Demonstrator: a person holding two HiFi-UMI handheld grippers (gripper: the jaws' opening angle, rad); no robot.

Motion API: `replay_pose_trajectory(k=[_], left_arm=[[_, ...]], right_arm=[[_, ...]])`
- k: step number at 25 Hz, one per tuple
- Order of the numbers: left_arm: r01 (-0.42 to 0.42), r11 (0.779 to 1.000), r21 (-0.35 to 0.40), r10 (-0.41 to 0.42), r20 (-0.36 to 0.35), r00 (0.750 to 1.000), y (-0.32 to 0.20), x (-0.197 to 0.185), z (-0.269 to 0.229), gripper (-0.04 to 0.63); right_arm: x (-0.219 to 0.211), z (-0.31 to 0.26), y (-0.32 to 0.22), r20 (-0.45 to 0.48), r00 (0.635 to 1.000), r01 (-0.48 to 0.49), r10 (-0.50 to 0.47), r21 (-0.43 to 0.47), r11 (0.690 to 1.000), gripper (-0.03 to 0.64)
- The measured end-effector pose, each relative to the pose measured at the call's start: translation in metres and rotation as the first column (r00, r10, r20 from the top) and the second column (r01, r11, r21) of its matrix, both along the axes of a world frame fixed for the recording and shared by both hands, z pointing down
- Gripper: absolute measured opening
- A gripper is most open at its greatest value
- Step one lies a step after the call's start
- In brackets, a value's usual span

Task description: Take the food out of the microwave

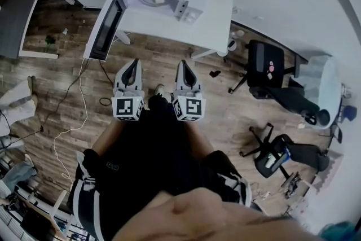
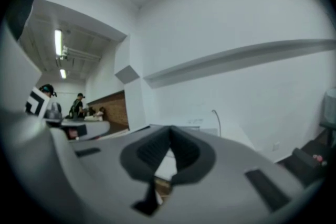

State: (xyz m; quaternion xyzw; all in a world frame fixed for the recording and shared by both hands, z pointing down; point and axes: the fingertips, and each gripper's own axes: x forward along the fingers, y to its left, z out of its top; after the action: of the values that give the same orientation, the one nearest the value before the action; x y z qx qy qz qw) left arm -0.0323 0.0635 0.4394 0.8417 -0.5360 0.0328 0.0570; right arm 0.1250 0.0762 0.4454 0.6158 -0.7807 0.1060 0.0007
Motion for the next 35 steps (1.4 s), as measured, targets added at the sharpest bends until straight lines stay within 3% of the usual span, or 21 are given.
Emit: replay_pose_trajectory(k=[10, 22, 35], left_arm=[[0.048, 0.999, -0.008, -0.048, 0.008, 0.999, -0.034, 0.016, 0.002, 0.031], [0.021, 1.0, 0.021, -0.021, 0.006, 1.0, -0.095, 0.022, 0.004, 0.031], [0.018, 1.0, -0.024, -0.017, 0.019, 1.0, -0.17, 0.023, 0.038, 0.031]], right_arm=[[0.013, 0.009, -0.035, 0.022, 0.999, 0.04, -0.04, -0.019, 0.999, 0.031], [0.019, 0.011, -0.08, -0.006, 1.0, 0.003, -0.003, -0.012, 1.0, 0.031], [0.016, 0.023, -0.134, -0.02, 1.0, -0.013, 0.012, -0.035, 0.999, 0.031]])
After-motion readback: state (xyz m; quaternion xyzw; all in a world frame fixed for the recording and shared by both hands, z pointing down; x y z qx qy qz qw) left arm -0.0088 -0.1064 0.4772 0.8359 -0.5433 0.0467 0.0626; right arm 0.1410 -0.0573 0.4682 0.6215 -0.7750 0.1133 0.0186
